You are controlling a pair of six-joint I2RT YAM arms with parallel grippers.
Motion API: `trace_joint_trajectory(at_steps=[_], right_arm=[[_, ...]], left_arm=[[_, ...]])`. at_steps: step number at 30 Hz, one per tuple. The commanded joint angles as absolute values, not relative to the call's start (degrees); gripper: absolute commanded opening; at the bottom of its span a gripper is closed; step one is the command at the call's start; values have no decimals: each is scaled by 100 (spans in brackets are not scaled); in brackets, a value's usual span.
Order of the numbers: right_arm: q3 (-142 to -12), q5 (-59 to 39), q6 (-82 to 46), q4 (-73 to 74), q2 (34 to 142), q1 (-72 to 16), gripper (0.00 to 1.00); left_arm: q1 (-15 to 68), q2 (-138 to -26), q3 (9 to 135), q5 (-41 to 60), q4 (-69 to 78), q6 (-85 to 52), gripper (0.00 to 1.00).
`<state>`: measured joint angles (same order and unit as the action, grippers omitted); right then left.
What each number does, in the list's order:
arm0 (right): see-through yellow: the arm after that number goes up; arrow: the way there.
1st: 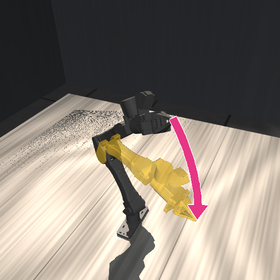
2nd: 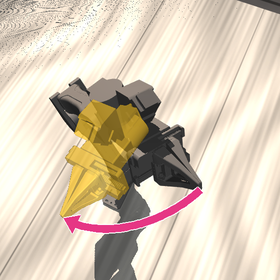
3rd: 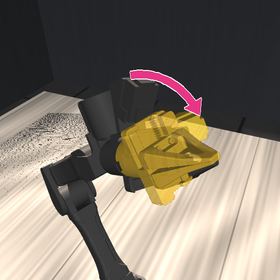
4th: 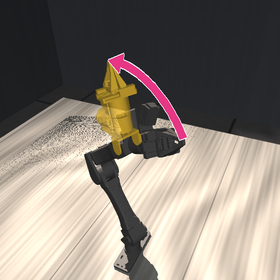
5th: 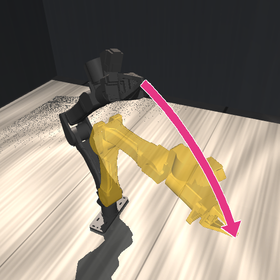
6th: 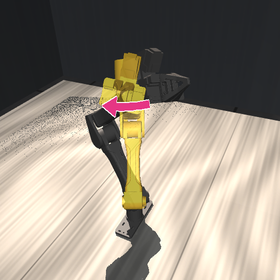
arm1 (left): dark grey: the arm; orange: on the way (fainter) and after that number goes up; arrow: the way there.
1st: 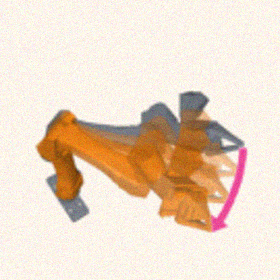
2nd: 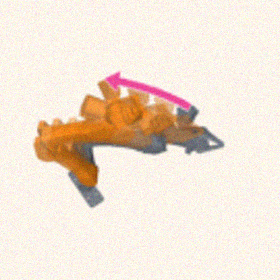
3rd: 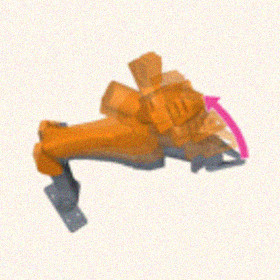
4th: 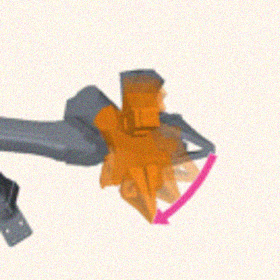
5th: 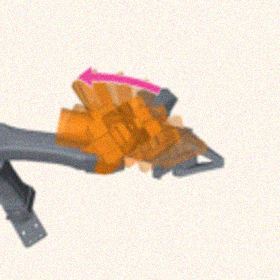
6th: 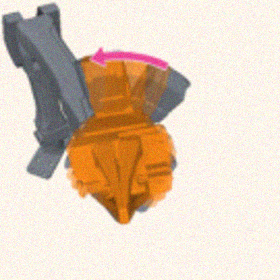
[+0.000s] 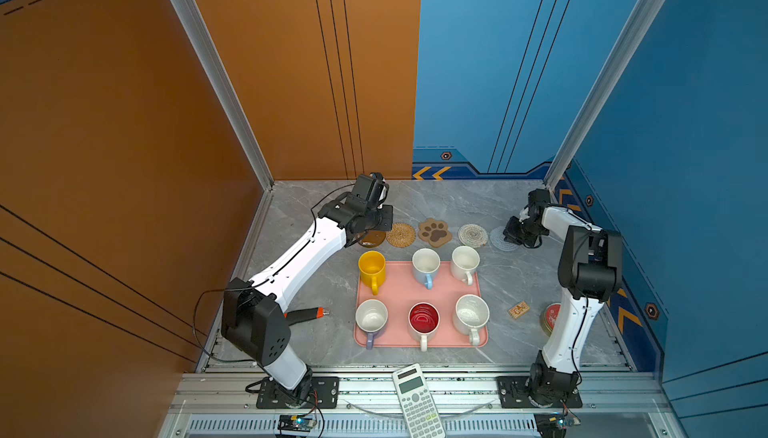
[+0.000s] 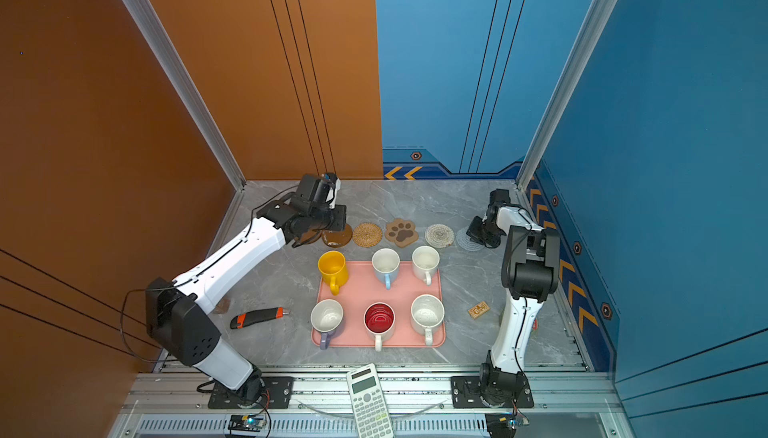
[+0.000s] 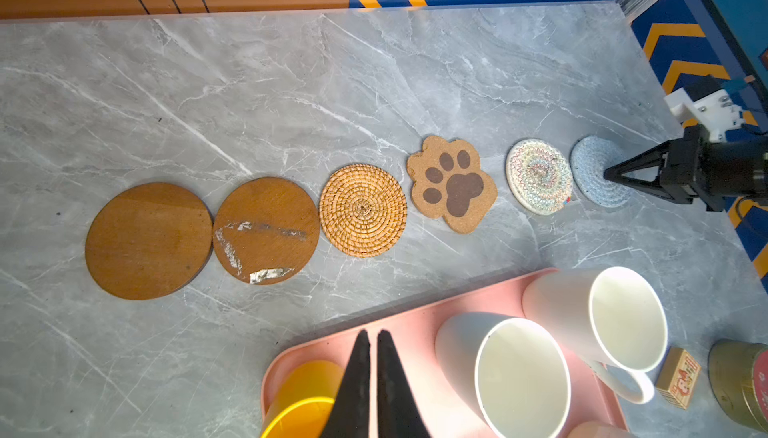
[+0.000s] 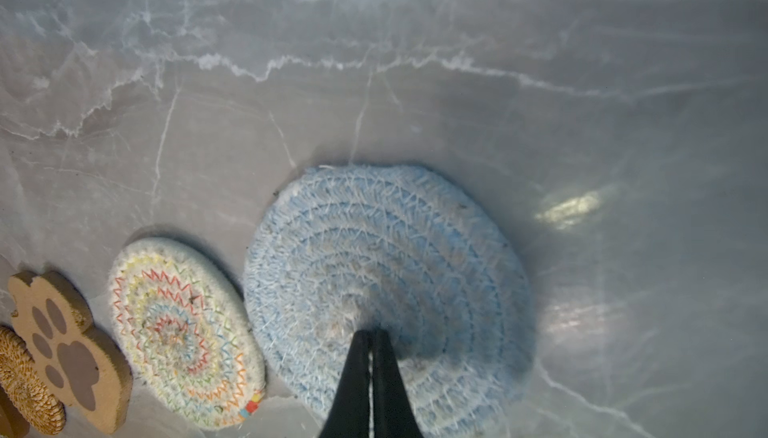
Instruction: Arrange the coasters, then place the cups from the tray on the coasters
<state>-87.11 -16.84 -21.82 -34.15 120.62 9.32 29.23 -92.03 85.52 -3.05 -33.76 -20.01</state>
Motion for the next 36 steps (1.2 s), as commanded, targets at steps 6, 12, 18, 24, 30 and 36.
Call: trace_joint_trajectory(at_steps=[6,12,18,24,30,36], right_arm=[[-8857,-1723,-2185,-3621,12530,794,0],[-8868,-1740,-2215,-3616,12570,670,0],[-8914,-1740,-2250,-3621,12570,591,0],[-8996,-1749,-2292,-3621,12621,523,0],[-9061,-1749,-2327,-3621,12647,483,0],[-9120,-1775,-2360,-3629,12576,483,0]], left_arm=[[2982,-8698,8168,-610,-3200,-2197,9],[2982,-8622,8154,-676,-3199,-2171,9],[2980,-8597,8130,-674,-3199,-2167,9],[2985,-8596,8121,-678,-3199,-2163,10],[2986,-8587,8130,-689,-3199,-2146,10],[2988,-8563,8134,-701,-3199,-2136,10]])
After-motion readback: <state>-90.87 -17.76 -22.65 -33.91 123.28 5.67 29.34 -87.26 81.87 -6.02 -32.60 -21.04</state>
